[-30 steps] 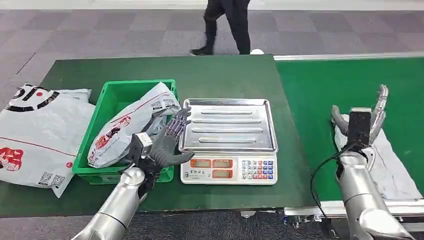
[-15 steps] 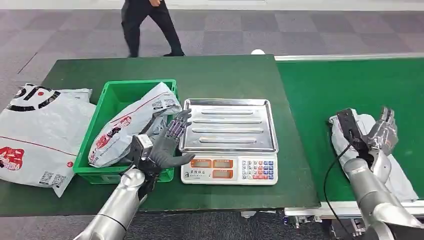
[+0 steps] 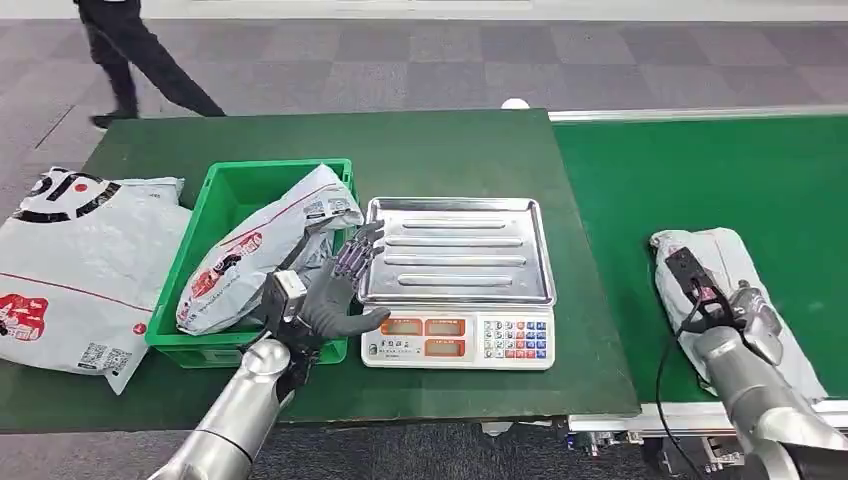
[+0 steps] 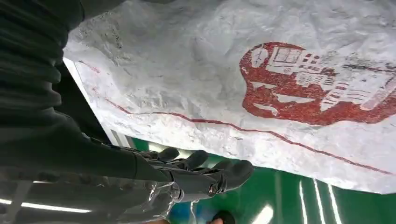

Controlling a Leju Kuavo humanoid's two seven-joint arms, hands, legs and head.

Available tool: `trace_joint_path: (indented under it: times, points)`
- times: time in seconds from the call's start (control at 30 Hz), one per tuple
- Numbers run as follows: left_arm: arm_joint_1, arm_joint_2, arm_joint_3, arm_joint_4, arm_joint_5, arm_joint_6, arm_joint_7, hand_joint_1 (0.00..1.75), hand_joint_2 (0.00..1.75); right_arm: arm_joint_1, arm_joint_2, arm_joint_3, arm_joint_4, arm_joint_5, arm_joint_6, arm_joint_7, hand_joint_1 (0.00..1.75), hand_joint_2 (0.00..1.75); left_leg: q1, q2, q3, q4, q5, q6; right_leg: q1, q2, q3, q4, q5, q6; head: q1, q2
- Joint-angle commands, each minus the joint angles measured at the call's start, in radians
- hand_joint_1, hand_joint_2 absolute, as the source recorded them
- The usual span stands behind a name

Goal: Moved the parcel from conveyor to table for the left to box.

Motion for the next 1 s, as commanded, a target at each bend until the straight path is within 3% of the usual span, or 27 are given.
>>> trace_joint_path:
  times: [0.03,1.0]
  points:
    - [-0.034,0.006,0.012,0.076,-0.004,0.004,0.004,0.0,1.75,-0.068,0.024,0.047,0.064,0.03,0.055,0.055,0.0,1.75,0.0,0.002,0.003,-0.002,0.0,0.0,0.0,0.002,0.002,-0.002,0.001,-0.001,0.0,0.0]
    - [-0.018,0.014,0.027,0.058,-0.006,0.008,0.004,0.0,1.75,-0.101,0.054,0.035,0.059,0.043,0.128,0.043,0.0,1.75,0.001,0.005,0.004,-0.003,0.0,0.0,0.001,0.004,0.004,-0.004,0.002,-0.002,0.0,0.0]
